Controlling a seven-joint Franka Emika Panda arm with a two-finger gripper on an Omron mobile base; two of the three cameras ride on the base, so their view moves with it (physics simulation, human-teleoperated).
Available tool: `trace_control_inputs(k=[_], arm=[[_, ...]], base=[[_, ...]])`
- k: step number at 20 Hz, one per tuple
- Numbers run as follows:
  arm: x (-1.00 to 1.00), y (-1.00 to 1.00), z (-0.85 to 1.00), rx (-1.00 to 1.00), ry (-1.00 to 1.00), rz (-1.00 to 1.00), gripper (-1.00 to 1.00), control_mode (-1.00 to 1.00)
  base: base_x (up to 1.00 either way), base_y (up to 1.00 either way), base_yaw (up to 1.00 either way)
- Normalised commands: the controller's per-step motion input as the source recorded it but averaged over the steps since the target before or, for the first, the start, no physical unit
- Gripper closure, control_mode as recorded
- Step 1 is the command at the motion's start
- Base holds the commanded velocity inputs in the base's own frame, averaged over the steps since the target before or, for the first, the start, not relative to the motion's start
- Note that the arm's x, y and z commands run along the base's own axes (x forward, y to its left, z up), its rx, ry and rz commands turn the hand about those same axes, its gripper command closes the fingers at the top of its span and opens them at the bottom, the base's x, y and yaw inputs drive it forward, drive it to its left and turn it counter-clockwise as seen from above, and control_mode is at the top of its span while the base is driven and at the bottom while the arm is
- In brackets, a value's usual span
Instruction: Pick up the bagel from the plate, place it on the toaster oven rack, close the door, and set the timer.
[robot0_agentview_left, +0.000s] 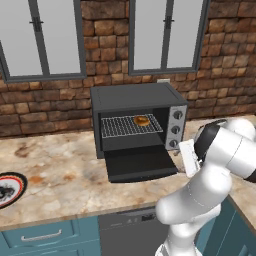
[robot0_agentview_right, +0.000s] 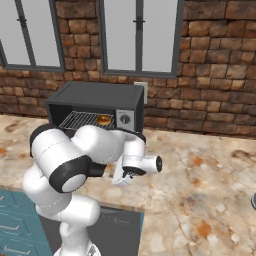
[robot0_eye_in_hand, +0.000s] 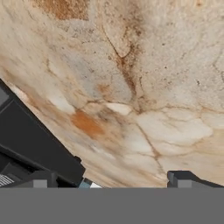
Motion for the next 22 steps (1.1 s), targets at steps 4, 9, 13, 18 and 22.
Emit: trace_control_inputs(k=[4, 9, 13, 18, 22], arm=[[0.0, 0.0, -0.22, 0.02, 0.0, 0.0, -1.0, -1.0], [0.0, 0.0, -0.23, 0.03, 0.0, 0.0, -1.0, -1.0], [0.0, -0.01, -0.18, 0.08, 0.05, 0.0, -1.0, -1.0], [0.01, 0.0, -0.05, 0.17, 0.02, 0.0, -1.0, -1.0], [0.01, 0.2, 0.0, 0.22, 0.03, 0.01, -1.0, -1.0]], base=[[0.0, 0.0, 0.0], [0.0, 0.0, 0.0], [0.0, 0.0, 0.0], [0.0, 0.0, 0.0], [0.0, 0.0, 0.0]])
